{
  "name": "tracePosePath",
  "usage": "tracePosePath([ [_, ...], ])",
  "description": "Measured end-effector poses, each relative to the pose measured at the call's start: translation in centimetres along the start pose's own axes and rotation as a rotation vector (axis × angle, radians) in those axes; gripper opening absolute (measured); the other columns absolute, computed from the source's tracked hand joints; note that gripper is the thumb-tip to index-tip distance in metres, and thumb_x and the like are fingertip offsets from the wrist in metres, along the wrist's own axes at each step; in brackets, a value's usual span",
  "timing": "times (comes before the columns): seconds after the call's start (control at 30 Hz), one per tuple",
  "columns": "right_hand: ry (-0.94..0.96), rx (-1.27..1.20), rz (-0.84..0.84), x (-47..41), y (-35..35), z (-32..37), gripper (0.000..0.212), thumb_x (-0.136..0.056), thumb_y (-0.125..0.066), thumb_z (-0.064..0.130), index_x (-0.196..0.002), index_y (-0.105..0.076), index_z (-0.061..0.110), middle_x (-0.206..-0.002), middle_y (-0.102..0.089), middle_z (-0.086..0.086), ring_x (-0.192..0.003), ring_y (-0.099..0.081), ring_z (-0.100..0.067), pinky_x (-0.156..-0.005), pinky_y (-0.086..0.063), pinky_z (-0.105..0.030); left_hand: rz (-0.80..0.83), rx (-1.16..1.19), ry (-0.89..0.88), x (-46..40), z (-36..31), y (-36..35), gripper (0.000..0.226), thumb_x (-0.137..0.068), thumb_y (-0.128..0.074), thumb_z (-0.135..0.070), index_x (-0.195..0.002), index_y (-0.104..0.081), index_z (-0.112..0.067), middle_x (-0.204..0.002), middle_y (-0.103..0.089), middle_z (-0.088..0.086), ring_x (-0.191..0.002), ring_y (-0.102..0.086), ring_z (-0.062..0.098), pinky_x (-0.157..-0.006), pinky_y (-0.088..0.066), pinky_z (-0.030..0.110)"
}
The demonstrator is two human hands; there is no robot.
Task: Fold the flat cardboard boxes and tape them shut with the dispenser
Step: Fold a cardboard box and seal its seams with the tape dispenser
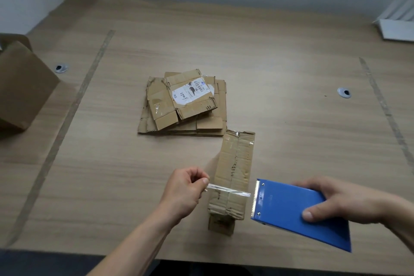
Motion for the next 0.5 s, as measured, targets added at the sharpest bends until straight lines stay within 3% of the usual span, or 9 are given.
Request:
tracePosePath([
  [0.17,-0.011,-0.026,0.019,-0.3,-0.5,-0.3,0.041,-0.076,-0.08,0.032,-0.116,-0.072,0.035,-0.11,-0.075,-0.005,-0.099,-0.072,-0.021,-0.082,-0.053,-0.029,0.0,-0.006,-0.003,0.0,0.6,0.0,0.032,-0.089,-0.06,0.007,-0.065,-0.063,-0.015,-0.05,-0.053,-0.003,-0.046,-0.043,0.014,-0.052,-0.036,0.027],
  [0.33,-0.043,-0.003,-0.021,0.1,-0.1,-1.7,0.06,-0.074,-0.082,0.04,-0.129,-0.066,0.025,-0.119,-0.072,-0.011,-0.111,-0.068,-0.034,-0.098,-0.052,-0.047,-0.055,-0.016,0.012,-0.6,1.3,1.5,0.028,-0.089,-0.062,0.003,-0.067,-0.065,-0.014,-0.049,-0.053,-0.003,-0.048,-0.044,0.016,-0.054,-0.036,0.029],
  [0.5,-0.088,0.023,-0.043,0.5,0.6,-2.3,0.055,-0.071,-0.083,0.042,-0.123,-0.07,0.031,-0.115,-0.074,-0.009,-0.108,-0.07,-0.033,-0.099,-0.051,-0.05,-0.03,-0.018,0.025,-0.9,1.4,1.9,0.028,-0.089,-0.06,0.005,-0.067,-0.063,-0.012,-0.051,-0.052,0.001,-0.048,-0.043,0.017,-0.05,-0.035,0.027],
])
Point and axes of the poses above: each hand's wrist, its own x-axis away from the middle knuckle, its own y-axis out of the back of the hand, z = x × y, the point moved 4 cm from there along -x, towards the middle knuckle
